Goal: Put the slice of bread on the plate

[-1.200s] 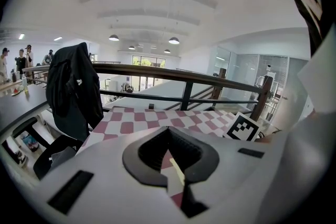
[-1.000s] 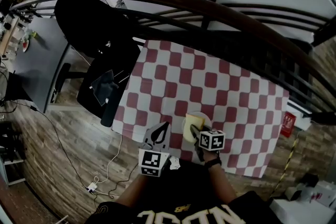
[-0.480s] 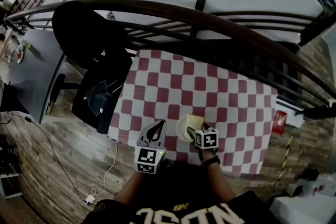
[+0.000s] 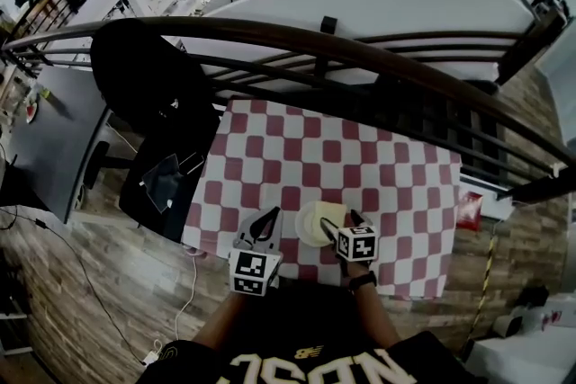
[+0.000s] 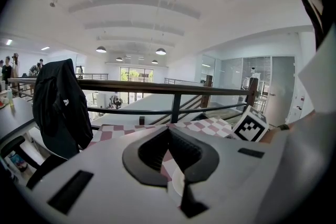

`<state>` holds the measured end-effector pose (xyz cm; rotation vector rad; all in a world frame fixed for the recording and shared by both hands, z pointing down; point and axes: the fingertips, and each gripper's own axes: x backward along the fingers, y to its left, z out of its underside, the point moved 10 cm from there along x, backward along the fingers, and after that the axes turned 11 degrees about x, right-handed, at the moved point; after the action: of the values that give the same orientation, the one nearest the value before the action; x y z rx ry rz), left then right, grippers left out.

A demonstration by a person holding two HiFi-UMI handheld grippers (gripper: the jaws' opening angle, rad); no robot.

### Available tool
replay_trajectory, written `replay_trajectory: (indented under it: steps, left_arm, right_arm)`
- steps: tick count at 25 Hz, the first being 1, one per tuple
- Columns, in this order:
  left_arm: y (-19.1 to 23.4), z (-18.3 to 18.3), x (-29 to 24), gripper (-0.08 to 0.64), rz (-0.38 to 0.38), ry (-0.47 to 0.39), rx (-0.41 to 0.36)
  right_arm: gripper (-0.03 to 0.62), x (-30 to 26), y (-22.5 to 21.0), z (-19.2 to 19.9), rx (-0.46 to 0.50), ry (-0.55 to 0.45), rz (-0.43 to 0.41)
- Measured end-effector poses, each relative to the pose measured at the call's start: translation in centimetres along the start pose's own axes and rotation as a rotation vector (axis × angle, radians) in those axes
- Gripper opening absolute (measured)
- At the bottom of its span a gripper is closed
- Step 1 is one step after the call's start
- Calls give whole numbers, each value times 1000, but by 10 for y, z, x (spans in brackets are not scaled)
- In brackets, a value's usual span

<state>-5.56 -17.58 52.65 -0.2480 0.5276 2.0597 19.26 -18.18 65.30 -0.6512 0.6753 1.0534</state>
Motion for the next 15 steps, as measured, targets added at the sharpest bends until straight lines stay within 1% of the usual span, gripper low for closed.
replay_trajectory:
  steps: [3,4,6,10,13,15]
  left_arm:
    - [2,-16,-1,20,1,-43,0]
    - [1,-23,-2,20,4,-61,-2]
    - [-1,-38,-2,20,15,-96,-3]
    - [-11,-64,-1,20,52,-160,-4]
    - [-22,-79,0,20,96,-200,-13]
    - [-29,-86,2,20,121,-225,-24]
  right_arm:
    - [407,29,16,-37,30,-176,-44]
    - [375,40,22,-51,54,-232,-45]
    - [239,62,34,-78,111,-339,-33]
    - [96,108,55,-120,215,-535,3]
    - [42,137,68,-136,239,-656,33]
    - [30,152,73,-139,247,-698,47]
